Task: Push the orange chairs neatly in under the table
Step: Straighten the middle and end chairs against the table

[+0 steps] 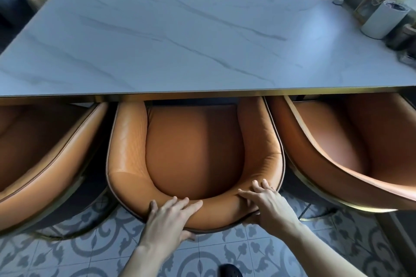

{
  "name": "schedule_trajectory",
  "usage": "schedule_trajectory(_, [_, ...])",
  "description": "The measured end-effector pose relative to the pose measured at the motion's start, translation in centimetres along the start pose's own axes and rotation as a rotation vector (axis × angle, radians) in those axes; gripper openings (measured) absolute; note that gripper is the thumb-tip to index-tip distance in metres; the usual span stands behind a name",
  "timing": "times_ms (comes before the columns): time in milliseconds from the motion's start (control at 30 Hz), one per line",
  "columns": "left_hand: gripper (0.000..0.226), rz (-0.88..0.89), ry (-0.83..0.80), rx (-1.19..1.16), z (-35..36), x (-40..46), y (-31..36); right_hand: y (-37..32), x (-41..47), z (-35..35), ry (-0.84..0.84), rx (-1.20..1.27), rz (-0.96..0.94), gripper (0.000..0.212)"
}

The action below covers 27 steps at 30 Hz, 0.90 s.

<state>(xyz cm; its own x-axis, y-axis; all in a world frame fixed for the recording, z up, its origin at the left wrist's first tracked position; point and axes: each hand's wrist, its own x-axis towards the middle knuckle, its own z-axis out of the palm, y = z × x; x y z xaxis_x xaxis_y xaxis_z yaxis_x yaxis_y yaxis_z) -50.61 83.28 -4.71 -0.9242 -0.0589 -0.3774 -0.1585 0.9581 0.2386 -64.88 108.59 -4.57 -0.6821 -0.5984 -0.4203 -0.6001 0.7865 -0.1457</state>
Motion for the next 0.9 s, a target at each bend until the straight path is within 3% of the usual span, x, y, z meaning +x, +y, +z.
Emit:
schedule_trajectory(333, [0.081,-0.062,-0.011,-0.079,-0.4,-0.9,0.7,-1.8,-1.0,-0.1,-0.034,0.038,0.079,0.087])
schedule_trajectory(567, [0.067,-0.094,0.009,-0.113,-3.7,-2.9,1.0,-3.8,-3.5,-2.6,-0.023,0.065,0.096,0.076])
schedule_trajectory(900, [0.085,-0.206,0.081,-0.107,-11.1,-12.5,-4.8,-13.6,-6.7,-9.2,0.023,0.012,0.065,0.087])
